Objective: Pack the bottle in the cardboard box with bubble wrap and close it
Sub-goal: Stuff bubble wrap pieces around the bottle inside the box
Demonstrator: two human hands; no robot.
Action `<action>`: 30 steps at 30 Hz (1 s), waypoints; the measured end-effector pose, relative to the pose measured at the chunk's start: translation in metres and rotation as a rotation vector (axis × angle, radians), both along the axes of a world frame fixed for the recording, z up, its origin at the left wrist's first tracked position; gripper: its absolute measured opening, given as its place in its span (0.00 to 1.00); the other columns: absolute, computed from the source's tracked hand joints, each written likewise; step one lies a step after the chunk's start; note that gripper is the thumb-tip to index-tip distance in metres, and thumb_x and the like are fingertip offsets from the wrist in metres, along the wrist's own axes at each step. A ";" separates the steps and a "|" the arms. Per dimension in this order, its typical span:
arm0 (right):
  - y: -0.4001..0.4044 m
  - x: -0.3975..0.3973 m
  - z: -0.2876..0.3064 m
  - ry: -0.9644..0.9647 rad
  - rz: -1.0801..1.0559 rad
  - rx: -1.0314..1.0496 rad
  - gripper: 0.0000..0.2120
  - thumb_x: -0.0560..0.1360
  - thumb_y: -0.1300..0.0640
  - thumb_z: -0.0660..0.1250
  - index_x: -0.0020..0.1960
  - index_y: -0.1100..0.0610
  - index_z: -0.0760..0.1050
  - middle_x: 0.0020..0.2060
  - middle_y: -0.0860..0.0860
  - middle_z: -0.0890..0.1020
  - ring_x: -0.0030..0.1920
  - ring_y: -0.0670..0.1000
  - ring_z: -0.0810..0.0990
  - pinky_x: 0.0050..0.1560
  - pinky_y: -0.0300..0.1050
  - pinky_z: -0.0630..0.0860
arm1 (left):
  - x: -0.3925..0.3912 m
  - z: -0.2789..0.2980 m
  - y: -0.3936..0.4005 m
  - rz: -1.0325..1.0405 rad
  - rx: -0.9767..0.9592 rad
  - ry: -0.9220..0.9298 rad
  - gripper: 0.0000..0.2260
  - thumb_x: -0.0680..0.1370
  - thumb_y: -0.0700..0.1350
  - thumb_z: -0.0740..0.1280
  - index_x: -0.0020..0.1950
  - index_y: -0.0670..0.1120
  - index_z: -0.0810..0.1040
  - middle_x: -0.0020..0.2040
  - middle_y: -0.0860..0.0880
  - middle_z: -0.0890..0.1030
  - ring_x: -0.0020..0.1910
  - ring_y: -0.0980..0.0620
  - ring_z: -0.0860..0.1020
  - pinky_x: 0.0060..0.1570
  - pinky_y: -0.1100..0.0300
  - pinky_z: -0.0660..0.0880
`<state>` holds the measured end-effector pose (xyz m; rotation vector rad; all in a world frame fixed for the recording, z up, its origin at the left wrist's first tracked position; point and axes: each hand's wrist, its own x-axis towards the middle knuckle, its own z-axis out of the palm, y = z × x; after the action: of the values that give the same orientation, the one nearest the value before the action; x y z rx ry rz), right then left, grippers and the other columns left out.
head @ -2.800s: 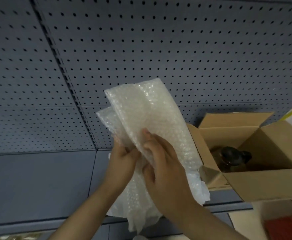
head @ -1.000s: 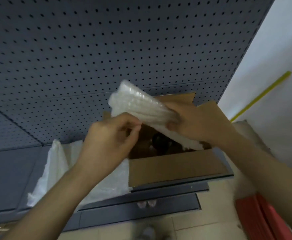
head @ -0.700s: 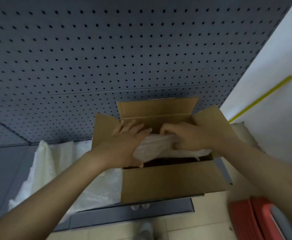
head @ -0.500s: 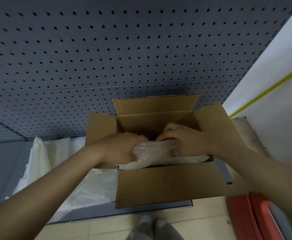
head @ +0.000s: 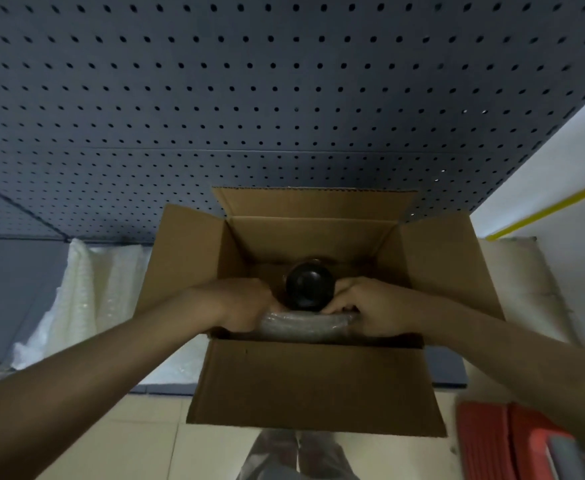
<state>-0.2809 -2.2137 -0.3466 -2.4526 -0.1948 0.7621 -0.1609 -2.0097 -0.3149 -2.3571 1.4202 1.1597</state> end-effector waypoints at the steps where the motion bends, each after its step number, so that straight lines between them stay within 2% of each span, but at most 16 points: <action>1: 0.000 -0.002 -0.004 -0.021 -0.004 0.004 0.18 0.76 0.60 0.65 0.64 0.48 0.77 0.56 0.50 0.75 0.53 0.48 0.76 0.57 0.48 0.76 | -0.002 -0.001 -0.002 0.002 0.010 0.003 0.14 0.79 0.40 0.63 0.64 0.46 0.77 0.61 0.46 0.79 0.58 0.47 0.78 0.57 0.55 0.75; 4: 0.000 -0.006 -0.014 -0.076 0.008 -0.031 0.18 0.75 0.60 0.65 0.63 0.46 0.76 0.55 0.50 0.79 0.51 0.48 0.78 0.53 0.48 0.77 | -0.004 -0.008 -0.009 0.019 0.034 0.040 0.15 0.79 0.39 0.62 0.65 0.46 0.76 0.63 0.46 0.78 0.61 0.47 0.77 0.59 0.56 0.73; 8: 0.004 -0.004 -0.017 -0.071 -0.015 -0.124 0.13 0.76 0.59 0.65 0.59 0.50 0.77 0.52 0.48 0.82 0.50 0.47 0.80 0.53 0.46 0.78 | 0.000 -0.035 -0.009 0.087 0.016 -0.010 0.12 0.78 0.41 0.64 0.60 0.47 0.80 0.59 0.46 0.81 0.55 0.48 0.79 0.57 0.54 0.76; 11: 0.011 -0.002 -0.023 -0.033 0.026 -0.214 0.10 0.77 0.62 0.61 0.54 0.54 0.78 0.51 0.51 0.82 0.50 0.50 0.79 0.53 0.46 0.76 | 0.001 -0.047 -0.010 0.126 -0.049 0.022 0.12 0.79 0.40 0.63 0.57 0.50 0.83 0.58 0.50 0.82 0.53 0.52 0.80 0.56 0.57 0.76; 16: 0.014 -0.001 -0.034 0.010 0.002 -0.226 0.16 0.78 0.64 0.59 0.61 0.53 0.78 0.61 0.52 0.79 0.59 0.53 0.77 0.60 0.43 0.71 | 0.001 -0.063 -0.007 0.207 -0.069 0.030 0.13 0.78 0.37 0.62 0.56 0.48 0.83 0.60 0.48 0.82 0.57 0.49 0.79 0.59 0.57 0.74; 19: 0.012 0.000 -0.036 0.030 -0.039 -0.198 0.17 0.78 0.64 0.59 0.62 0.52 0.78 0.61 0.51 0.80 0.59 0.52 0.78 0.63 0.45 0.72 | 0.003 -0.068 -0.004 0.227 -0.051 0.067 0.13 0.79 0.38 0.62 0.55 0.48 0.84 0.58 0.48 0.82 0.55 0.50 0.80 0.58 0.58 0.74; 21: 0.012 0.000 -0.035 0.036 -0.057 -0.176 0.16 0.78 0.64 0.59 0.60 0.52 0.79 0.59 0.50 0.81 0.57 0.51 0.79 0.63 0.47 0.73 | 0.003 -0.066 -0.002 0.210 -0.030 0.098 0.13 0.79 0.41 0.61 0.55 0.50 0.84 0.56 0.49 0.83 0.53 0.50 0.80 0.59 0.54 0.75; 25: 0.012 0.000 -0.021 0.053 -0.065 -0.152 0.17 0.78 0.64 0.60 0.61 0.50 0.78 0.60 0.49 0.81 0.58 0.50 0.78 0.64 0.50 0.73 | -0.001 -0.045 0.004 0.214 -0.057 0.108 0.14 0.80 0.42 0.61 0.61 0.51 0.80 0.62 0.50 0.80 0.59 0.50 0.78 0.63 0.54 0.73; 28: 0.017 0.004 0.001 -0.002 -0.068 -0.173 0.17 0.77 0.61 0.64 0.64 0.51 0.76 0.62 0.48 0.79 0.61 0.46 0.77 0.66 0.46 0.72 | -0.001 -0.019 0.018 0.268 -0.164 0.011 0.21 0.78 0.36 0.63 0.69 0.51 0.73 0.70 0.50 0.74 0.68 0.50 0.72 0.68 0.55 0.69; 30: 0.025 0.011 0.021 -0.029 -0.084 -0.168 0.18 0.76 0.60 0.66 0.66 0.50 0.74 0.62 0.47 0.79 0.61 0.46 0.76 0.65 0.44 0.72 | 0.001 0.000 0.034 0.288 -0.267 -0.054 0.21 0.77 0.39 0.66 0.70 0.51 0.72 0.69 0.50 0.75 0.67 0.51 0.73 0.67 0.55 0.70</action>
<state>-0.2702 -2.1884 -0.3251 -2.6133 -0.0391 0.7332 -0.1603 -1.9759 -0.3145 -2.8311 1.3223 1.0089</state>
